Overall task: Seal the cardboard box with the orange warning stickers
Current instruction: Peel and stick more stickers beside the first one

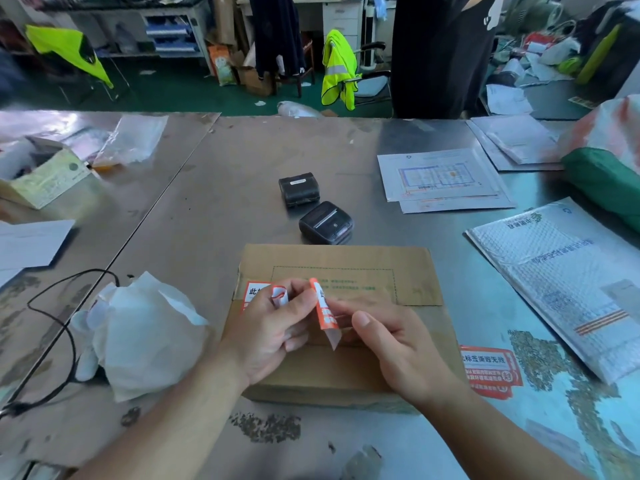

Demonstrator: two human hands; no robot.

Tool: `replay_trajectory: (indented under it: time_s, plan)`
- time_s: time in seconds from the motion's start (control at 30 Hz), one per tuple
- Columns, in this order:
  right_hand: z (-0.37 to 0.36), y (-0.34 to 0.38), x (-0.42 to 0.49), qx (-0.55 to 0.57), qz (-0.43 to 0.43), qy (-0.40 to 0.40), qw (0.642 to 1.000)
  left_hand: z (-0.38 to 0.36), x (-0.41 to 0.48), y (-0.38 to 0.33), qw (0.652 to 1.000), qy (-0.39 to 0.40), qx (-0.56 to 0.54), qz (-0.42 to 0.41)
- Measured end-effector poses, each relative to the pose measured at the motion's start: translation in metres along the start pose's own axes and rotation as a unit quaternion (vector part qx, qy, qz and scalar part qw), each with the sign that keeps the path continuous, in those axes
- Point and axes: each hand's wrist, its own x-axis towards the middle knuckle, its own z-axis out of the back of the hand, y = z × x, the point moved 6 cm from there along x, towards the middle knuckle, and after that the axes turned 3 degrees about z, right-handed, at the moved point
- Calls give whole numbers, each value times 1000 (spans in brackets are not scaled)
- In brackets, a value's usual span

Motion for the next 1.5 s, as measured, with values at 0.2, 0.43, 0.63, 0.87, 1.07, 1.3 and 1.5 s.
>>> replay_trajectory:
  time_s: [0.2, 0.43, 0.63, 0.87, 1.07, 1.3, 1.5]
  plan:
    - [-3, 3, -2, -24, 42, 1, 999, 3, 0, 5, 999, 5, -42, -5]
    - [-4, 3, -1, -29, 35, 1, 999, 3, 0, 5, 999, 21, -29, -8]
    - [-1, 1, -2, -26, 20, -3, 999, -6, -2, 1, 999, 32, 19, -16]
    - [-2, 2, -1, -45, 32, -7, 998, 0, -2, 5, 999, 34, 0, -8]
    - [-6, 5, 0, -57, 46, 4, 997, -3, -4, 2, 999, 44, 14, -10]
    - [-7, 9, -2, -72, 64, -2, 995, 6, -1, 9, 1000, 22, -5, -2]
    - [-6, 5, -3, -77, 53, 0, 996, 4, -3, 6, 999, 38, -22, 7]
